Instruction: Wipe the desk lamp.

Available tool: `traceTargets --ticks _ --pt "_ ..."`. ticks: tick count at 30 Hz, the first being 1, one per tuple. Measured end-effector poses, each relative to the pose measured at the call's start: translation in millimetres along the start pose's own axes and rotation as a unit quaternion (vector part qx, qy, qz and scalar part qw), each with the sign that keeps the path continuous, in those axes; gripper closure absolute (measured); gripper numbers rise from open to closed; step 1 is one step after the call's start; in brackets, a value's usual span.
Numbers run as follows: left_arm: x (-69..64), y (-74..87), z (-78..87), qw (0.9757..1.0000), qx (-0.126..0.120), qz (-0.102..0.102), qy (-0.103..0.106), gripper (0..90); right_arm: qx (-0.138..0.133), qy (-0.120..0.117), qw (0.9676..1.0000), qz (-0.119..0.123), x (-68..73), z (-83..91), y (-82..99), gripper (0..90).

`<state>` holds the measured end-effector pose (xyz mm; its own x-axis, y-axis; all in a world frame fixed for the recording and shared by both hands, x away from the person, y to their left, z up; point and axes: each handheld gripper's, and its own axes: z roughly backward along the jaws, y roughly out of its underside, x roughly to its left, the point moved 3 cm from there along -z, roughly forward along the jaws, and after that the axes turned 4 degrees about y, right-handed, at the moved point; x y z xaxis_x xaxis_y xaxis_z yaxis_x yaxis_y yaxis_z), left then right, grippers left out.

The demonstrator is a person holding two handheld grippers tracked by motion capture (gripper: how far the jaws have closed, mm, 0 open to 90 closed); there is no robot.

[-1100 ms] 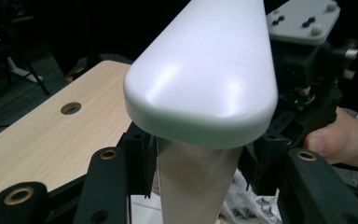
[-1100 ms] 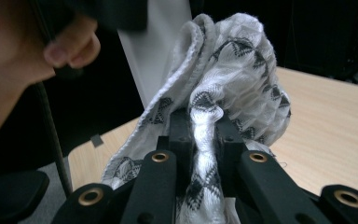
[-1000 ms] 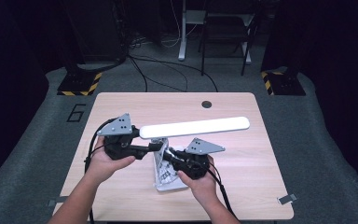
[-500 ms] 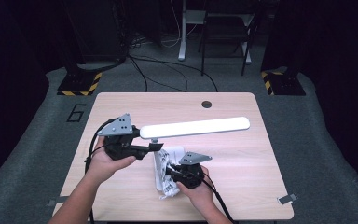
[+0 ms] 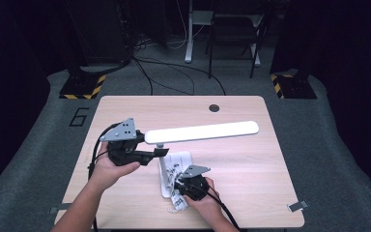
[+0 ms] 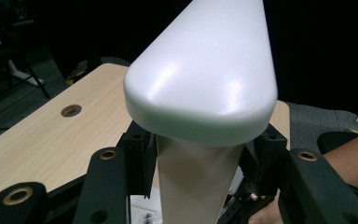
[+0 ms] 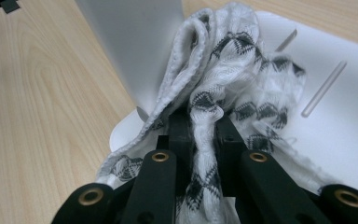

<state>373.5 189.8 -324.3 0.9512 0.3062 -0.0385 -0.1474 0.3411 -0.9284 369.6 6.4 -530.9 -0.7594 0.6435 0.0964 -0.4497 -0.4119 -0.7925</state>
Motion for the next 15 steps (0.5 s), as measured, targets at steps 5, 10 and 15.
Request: traceTargets --ticks 5,10,15 --pt "-0.7 12.0 -1.6 0.9998 -0.012 0.010 0.011 41.9 -0.004 -0.005 1.0000 -0.007 -2.2 -0.2 1.6 80.7" --pt "2.9 24.7 -3.3 0.9998 -0.013 0.014 0.004 39.4 -0.008 -0.005 0.9999 -0.009 -2.9 -0.1 2.3 80.6" --pt "6.2 44.1 -10.3 0.9996 -0.005 0.027 0.000 36.1 -0.010 -0.004 0.9997 -0.020 -3.2 0.5 3.5 80.6"
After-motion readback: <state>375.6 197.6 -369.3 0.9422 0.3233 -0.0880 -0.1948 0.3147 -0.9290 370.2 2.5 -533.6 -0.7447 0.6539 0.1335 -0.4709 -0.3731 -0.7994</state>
